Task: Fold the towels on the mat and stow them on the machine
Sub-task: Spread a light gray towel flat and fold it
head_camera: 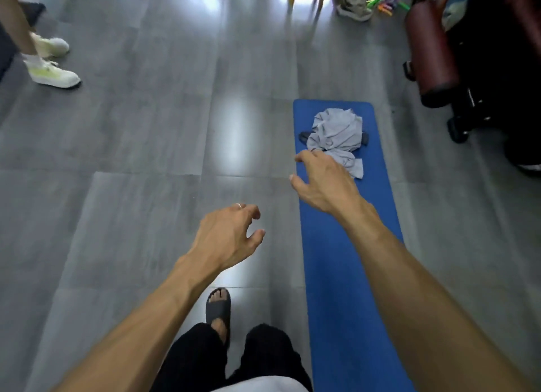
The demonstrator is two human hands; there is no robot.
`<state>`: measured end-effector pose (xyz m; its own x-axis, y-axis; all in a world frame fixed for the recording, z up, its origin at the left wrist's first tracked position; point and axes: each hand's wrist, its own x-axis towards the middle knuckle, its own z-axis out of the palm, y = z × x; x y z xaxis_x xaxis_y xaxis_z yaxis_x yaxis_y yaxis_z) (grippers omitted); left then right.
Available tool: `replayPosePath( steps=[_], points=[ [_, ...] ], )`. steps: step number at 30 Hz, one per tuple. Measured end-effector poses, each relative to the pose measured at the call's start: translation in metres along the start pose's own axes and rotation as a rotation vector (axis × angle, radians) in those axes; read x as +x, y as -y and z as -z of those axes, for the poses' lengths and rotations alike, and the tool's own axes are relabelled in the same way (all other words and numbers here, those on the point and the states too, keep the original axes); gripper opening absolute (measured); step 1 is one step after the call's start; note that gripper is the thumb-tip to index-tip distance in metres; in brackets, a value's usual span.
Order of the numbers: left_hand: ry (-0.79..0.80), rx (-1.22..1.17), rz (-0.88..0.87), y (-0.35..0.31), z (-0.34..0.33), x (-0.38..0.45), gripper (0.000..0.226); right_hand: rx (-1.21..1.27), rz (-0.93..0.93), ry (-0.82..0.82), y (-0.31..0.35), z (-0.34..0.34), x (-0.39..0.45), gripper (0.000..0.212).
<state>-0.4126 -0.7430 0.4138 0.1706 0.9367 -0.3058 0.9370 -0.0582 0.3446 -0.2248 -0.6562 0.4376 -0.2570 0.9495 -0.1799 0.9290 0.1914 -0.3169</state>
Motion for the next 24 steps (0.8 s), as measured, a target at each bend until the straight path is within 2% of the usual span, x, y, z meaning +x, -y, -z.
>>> replayPosePath(
  steps=[6, 11, 18, 24],
  points=[
    [0.114, 0.063, -0.162, -0.019, 0.019, 0.148, 0.033, 0.108, -0.243, -0.108, -0.079, 0.015, 0.094, 0.042],
    [0.169, 0.129, -0.273, -0.052, -0.004, 0.291, 0.034, 0.184, -0.411, -0.178, -0.18, -0.004, 0.178, 0.034],
    [0.258, 0.169, -0.387, -0.085, -0.111, 0.499, 0.036, 0.27, -0.572, -0.211, -0.343, -0.091, 0.296, 0.033],
    [0.359, 0.252, -0.542, -0.088, -0.246, 0.662, 0.035, 0.299, -0.734, -0.173, -0.465, -0.227, 0.361, 0.03]
  ],
)
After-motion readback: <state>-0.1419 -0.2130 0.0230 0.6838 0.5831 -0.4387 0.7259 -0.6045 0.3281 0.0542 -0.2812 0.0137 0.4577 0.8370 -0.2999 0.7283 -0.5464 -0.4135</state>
